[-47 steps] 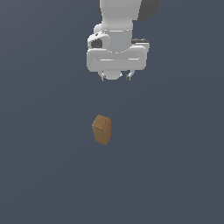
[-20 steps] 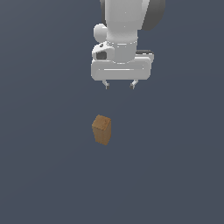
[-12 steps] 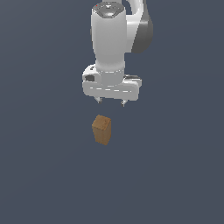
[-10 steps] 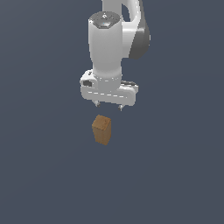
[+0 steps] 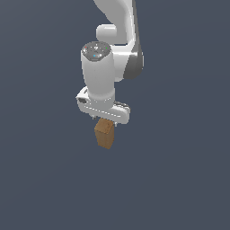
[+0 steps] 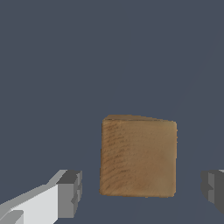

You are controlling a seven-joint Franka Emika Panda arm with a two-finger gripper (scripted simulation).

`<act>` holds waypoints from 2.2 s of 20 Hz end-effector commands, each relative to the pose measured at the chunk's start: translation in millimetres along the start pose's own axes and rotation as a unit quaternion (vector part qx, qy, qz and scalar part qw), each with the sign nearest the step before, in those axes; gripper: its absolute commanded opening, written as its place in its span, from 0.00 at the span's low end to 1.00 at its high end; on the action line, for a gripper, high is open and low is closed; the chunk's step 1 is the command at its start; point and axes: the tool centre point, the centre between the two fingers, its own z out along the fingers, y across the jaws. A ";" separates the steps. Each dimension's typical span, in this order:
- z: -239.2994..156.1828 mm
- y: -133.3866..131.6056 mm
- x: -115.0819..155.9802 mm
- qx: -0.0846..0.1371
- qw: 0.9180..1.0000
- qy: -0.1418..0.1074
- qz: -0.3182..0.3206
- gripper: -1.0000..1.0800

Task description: Pick up the object and move it to a goal position.

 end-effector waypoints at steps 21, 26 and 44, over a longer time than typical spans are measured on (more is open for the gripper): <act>57.8 4.0 3.5 -0.002 1.000 -0.001 0.011 0.96; 58.2 3.8 4.1 -0.002 1.000 -0.001 0.011 0.00; 27.3 -17.0 3.9 -0.002 1.000 -0.001 0.011 0.00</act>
